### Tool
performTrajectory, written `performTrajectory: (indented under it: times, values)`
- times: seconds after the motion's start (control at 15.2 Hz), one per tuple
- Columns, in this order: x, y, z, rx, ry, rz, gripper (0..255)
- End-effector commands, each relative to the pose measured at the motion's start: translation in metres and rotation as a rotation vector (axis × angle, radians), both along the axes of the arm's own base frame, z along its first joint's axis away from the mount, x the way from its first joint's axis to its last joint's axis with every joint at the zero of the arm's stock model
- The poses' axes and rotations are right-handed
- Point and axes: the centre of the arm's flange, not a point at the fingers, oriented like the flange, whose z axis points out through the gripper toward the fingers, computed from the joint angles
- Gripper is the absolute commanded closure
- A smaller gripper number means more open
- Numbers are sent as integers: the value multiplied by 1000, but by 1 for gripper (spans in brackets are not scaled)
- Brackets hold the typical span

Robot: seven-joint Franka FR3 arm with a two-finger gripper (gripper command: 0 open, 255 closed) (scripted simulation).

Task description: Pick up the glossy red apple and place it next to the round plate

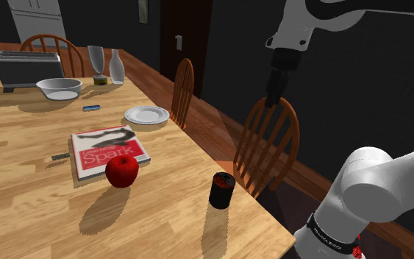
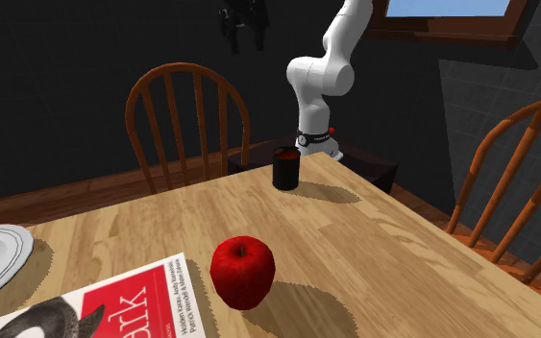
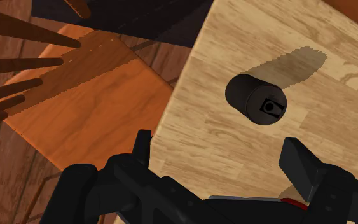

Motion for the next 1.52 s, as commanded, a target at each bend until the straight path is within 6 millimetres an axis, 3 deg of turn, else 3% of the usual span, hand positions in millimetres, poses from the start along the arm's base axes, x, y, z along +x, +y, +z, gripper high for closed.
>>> performTrajectory:
  times: [0.0,1.45]
  values:
    - [0,0,0,0,0,0,0]
    - [147,242,-89,-127,-99,6,0]
